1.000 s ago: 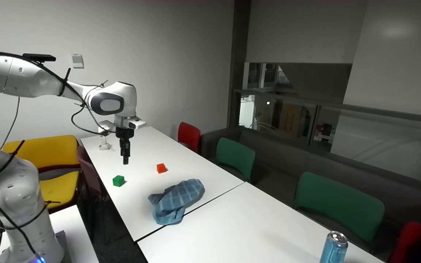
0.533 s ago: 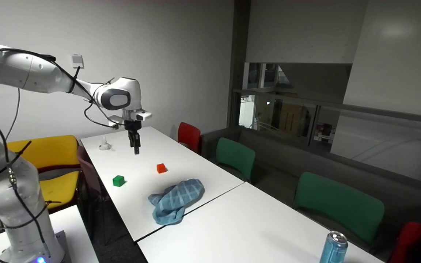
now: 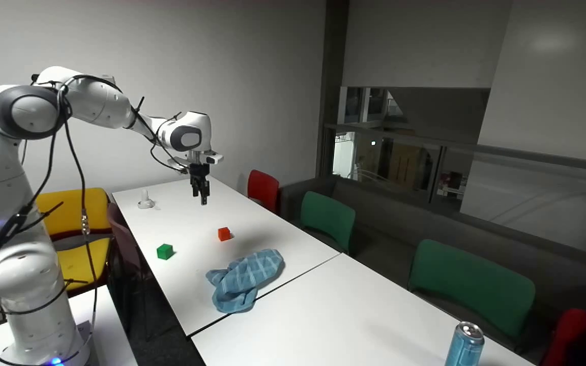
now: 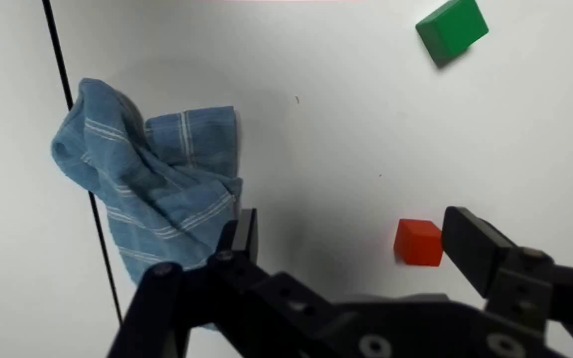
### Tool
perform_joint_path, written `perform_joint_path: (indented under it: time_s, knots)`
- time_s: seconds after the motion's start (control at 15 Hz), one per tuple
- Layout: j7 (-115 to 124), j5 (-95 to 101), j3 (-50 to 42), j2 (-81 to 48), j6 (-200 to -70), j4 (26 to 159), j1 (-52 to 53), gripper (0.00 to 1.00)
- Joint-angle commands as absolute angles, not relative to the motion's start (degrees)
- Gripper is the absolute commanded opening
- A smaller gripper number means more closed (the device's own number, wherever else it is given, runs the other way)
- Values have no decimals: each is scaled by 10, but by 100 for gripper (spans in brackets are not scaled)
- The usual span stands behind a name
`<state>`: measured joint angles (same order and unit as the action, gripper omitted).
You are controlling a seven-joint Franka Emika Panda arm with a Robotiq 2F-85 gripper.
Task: Slide the orange block forward
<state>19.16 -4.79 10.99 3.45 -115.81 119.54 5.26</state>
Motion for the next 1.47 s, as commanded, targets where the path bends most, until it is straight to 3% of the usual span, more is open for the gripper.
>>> perform_joint_path:
  time_s: [0.0,0.53,1.4]
  knots:
    - [192,-47,102,8,-1140,1169,70,100]
    - [147,-25,99,3,-1156,1185,76,100]
    - [25,70,109,-225,-1140,911,130,100]
